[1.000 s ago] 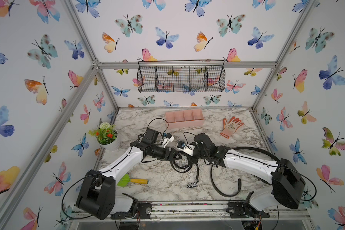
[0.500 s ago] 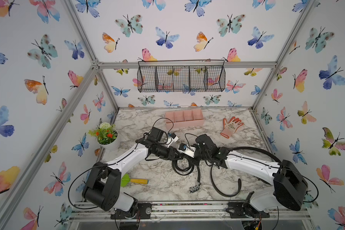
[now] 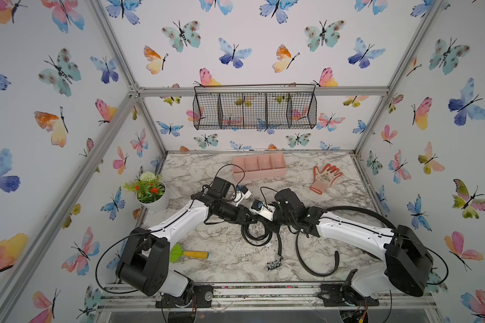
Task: Place the belts into the storage roll
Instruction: Roll the belt.
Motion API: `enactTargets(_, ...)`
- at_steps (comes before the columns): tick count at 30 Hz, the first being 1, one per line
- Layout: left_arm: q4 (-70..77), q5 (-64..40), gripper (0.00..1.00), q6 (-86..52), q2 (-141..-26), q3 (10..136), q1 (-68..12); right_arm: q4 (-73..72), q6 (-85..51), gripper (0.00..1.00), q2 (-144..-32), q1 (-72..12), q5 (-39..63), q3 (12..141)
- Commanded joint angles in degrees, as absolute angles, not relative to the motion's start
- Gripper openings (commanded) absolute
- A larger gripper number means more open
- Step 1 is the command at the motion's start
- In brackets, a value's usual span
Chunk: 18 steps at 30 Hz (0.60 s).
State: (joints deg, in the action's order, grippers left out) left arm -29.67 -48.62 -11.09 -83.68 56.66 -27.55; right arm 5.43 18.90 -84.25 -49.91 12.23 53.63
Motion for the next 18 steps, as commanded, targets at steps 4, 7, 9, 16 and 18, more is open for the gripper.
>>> enactTargets(4,-36.37,-39.77,0.17,-7.76,-80.94,59.82,-28.30,1.89,10.32,0.48,-82.45,-45.56,12.92,52.67)
enactTargets(7,-37.31,-36.65,0.17,-7.40,-79.86,60.31,-28.27,1.14,8.57,0.57,-80.67,-44.03,15.38,51.59)
enactTargets(9,-37.30,-35.12,0.17,-7.29,-79.55,60.38,-28.39,1.68,7.56,0.60,-79.93,-43.20,16.80,51.51)
enactTargets(16,-36.69,-28.22,0.16,-7.82,-77.79,61.79,-31.42,1.40,4.33,0.69,-77.90,-40.76,18.40,48.86)
enactTargets(18,-36.53,-24.30,0.16,-8.18,-77.13,62.54,-32.49,0.85,3.72,0.70,-77.52,-40.09,19.02,48.32)
